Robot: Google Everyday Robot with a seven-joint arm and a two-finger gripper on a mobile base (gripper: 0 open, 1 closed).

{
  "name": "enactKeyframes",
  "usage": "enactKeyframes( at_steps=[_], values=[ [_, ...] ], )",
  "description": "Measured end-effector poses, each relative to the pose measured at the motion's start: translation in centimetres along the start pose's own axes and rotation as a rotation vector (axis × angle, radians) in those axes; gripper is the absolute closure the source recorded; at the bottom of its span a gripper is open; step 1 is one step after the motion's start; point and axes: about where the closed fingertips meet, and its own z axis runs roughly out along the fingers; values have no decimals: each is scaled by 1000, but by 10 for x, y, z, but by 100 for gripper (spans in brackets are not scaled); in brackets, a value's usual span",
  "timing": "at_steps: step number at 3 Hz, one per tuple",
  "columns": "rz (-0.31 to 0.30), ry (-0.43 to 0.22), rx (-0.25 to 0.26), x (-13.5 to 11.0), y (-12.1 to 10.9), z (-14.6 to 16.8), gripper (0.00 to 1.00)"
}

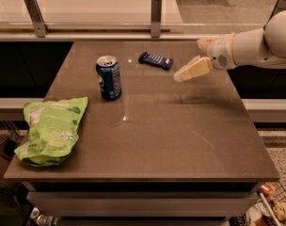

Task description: Pick rxbar blueberry

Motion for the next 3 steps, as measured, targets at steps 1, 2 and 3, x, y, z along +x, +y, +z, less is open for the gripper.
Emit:
enactKeyframes(
  at_steps=[1, 2, 3],
  values=[
    [15, -16, 12, -2, -10, 22, 0],
    [24, -20, 26, -2, -29, 45, 0],
    [36, -27, 22, -1, -45, 68, 0]
  ],
)
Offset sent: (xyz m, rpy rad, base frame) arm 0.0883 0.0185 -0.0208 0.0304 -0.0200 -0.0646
